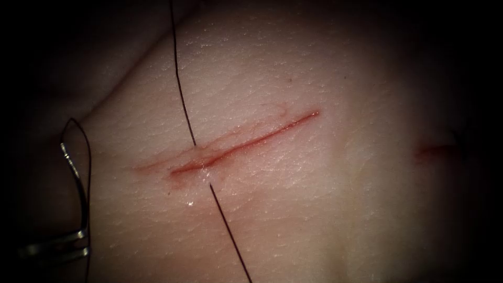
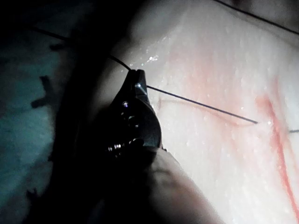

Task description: Wound Closure

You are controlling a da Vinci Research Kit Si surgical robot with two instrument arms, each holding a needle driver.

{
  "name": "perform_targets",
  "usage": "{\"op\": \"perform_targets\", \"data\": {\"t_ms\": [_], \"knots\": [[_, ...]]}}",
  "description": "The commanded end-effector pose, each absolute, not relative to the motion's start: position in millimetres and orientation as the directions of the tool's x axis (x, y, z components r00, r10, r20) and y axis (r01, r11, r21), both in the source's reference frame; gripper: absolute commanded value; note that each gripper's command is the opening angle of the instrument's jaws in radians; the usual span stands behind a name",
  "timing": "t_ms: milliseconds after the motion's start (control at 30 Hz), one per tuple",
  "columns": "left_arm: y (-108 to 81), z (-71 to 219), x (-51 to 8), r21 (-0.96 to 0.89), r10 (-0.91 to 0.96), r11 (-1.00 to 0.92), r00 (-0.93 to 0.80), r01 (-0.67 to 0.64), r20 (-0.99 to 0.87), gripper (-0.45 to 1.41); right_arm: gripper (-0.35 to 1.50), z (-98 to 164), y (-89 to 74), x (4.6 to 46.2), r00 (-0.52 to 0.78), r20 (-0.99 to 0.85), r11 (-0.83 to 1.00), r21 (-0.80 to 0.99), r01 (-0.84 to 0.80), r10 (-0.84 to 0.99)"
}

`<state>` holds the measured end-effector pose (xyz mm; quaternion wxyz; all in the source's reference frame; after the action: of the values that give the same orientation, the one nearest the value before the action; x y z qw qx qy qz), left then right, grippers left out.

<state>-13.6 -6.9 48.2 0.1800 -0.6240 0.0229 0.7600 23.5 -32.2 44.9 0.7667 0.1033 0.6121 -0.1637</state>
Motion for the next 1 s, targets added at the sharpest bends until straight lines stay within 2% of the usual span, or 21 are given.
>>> {"op": "perform_targets", "data": {"t_ms": [33, 67, 133, 333, 467, 533, 700, 1000], "knots": [[-7.6, 49, -14.2, -0.194, 0.248, -0.934, -0.155, -0.300, -0.956, -0.45, 0.59, 46, -31.2, 24.5, 0.200, -0.974, 0.947, -0.038, 0.319, -0.107], [-7.6, 49, -14.2, -0.194, 0.248, -0.934, -0.155, -0.301, -0.956, -0.45, 0.84, 46, -30.0, 24.6, 0.209, -0.973, 0.959, -0.037, 0.281, -0.099], [-7.6, 49, -14.3, -0.193, 0.248, -0.934, -0.156, -0.302, -0.956, -0.45, 1.00, 47, -28.0, 24.9, 0.226, -0.971, 0.969, -0.027, 0.246, -0.084], [-7.8, 49, -14.2, -0.193, 0.247, -0.935, -0.154, -0.298, -0.957, -0.45, 1.10, 51, -20.3, 27.3, 0.277, -0.959, 0.981, -0.003, 0.192, -0.057], [-7.8, 49, -13.9, -0.193, 0.246, -0.935, -0.153, -0.296, -0.957, -0.45, 1.28, 55, -17.0, 30.3, 0.278, -0.959, 0.988, -0.010, 0.155, -0.054], [-7.8, 49, -13.7, -0.193, 0.246, -0.936, -0.153, -0.295, -0.957, -0.45, 1.28, 57, -16.0, 32.6, 0.274, -0.960, 0.989, -0.016, 0.147, -0.056], [-7.9, 49, -13.7, -0.193, 0.246, -0.936, -0.153, -0.295, -0.957, -0.45, 1.18, 60, -15.2, 34.7, 0.302, -0.950, 0.985, -0.029, 0.170, -0.080], [-7.9, 49, -13.5, -0.193, 0.245, -0.937, -0.152, -0.293, -0.957, -0.45, 1.03, 65, -15.7, 35.4, 0.286, -0.951, 0.977, -0.055, 0.205, -0.114]]}}
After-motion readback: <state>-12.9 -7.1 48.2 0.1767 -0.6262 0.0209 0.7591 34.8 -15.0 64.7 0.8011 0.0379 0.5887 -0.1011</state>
